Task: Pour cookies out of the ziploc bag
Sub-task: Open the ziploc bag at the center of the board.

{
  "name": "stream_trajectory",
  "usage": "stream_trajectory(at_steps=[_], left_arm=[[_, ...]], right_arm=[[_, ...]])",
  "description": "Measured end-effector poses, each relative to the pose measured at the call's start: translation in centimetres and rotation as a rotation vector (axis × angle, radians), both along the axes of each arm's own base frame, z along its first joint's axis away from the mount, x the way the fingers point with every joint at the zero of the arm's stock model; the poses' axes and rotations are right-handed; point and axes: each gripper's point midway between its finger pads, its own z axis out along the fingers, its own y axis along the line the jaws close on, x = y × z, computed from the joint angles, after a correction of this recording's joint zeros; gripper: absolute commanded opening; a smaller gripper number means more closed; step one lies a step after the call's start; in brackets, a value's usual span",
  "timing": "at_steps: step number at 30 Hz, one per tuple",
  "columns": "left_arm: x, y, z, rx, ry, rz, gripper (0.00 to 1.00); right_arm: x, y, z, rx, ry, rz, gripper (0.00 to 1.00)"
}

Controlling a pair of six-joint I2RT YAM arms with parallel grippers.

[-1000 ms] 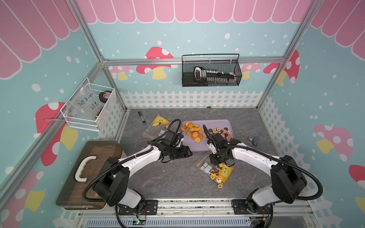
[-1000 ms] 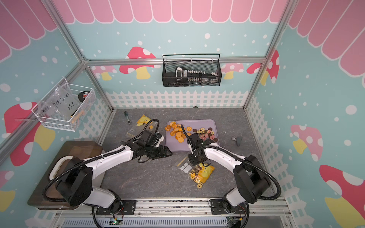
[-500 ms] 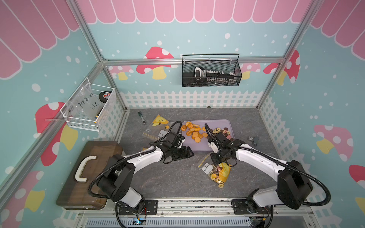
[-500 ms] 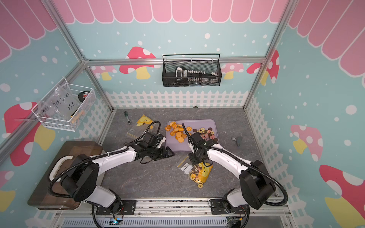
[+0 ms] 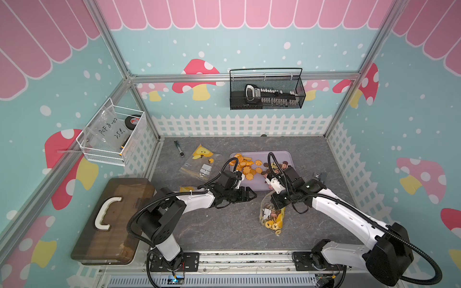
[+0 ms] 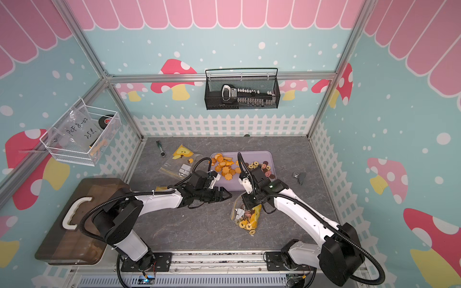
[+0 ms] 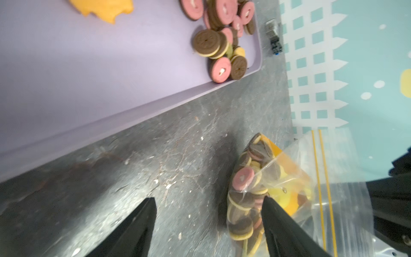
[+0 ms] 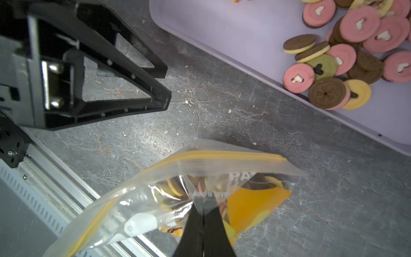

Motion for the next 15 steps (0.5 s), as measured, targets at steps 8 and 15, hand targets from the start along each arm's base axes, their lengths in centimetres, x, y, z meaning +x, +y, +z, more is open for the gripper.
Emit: stream_trajectory(at_steps=[8, 15], left_arm=[[-0.8, -1.3, -0.2, -0.122, -0.11, -0.05, 0.8], [-1.7, -2.4, -0.1, -0.16, -0.211, -0.112, 0.81]], right_arm=[[-0.2, -1.3, 1.0, 0.079, 0.018, -0.033, 0.0], [0.0, -1.5, 1.3, 0.145, 0.052, -0.039, 0.0]])
